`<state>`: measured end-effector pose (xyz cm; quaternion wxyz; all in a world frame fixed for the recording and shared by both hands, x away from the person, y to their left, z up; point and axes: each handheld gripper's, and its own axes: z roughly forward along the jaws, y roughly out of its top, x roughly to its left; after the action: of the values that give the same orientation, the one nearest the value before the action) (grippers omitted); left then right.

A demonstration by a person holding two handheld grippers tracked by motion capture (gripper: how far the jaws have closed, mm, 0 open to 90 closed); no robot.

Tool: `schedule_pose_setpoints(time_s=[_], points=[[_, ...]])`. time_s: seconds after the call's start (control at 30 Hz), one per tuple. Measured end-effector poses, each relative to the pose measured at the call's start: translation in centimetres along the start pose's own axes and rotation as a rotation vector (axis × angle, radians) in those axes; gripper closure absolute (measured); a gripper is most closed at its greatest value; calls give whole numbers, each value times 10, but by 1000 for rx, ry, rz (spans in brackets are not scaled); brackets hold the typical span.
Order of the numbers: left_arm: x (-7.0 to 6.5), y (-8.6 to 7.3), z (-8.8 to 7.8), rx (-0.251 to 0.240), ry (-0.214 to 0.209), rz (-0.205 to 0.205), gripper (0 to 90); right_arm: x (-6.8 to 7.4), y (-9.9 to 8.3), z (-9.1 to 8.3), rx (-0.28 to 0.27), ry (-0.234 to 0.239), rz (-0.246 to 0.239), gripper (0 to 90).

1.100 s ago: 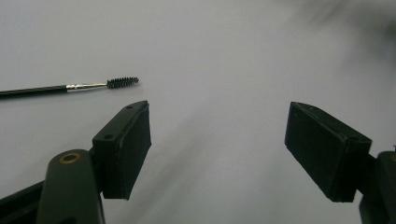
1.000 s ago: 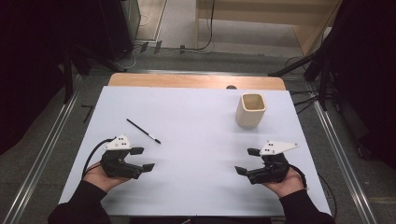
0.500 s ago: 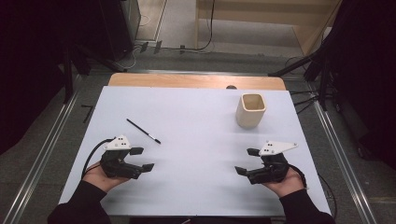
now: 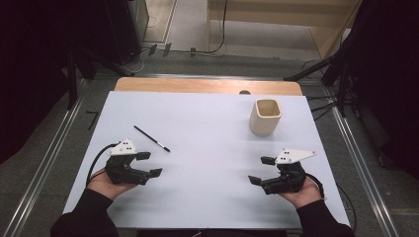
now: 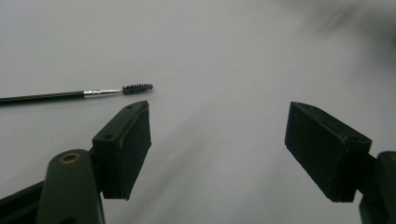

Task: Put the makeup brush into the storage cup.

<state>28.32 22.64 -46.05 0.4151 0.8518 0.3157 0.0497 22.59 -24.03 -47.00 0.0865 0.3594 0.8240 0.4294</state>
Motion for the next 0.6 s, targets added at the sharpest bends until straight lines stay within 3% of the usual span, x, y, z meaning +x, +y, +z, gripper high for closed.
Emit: schedule_pose_setpoints(time_s=[0.3,0.6], points=[[15,5,3,-30,24,-35,229,1,-1,0,-27,-25,-13,180],[21,14,9,-21,55,5,229,1,-3,2,-40,-30,-21,170]])
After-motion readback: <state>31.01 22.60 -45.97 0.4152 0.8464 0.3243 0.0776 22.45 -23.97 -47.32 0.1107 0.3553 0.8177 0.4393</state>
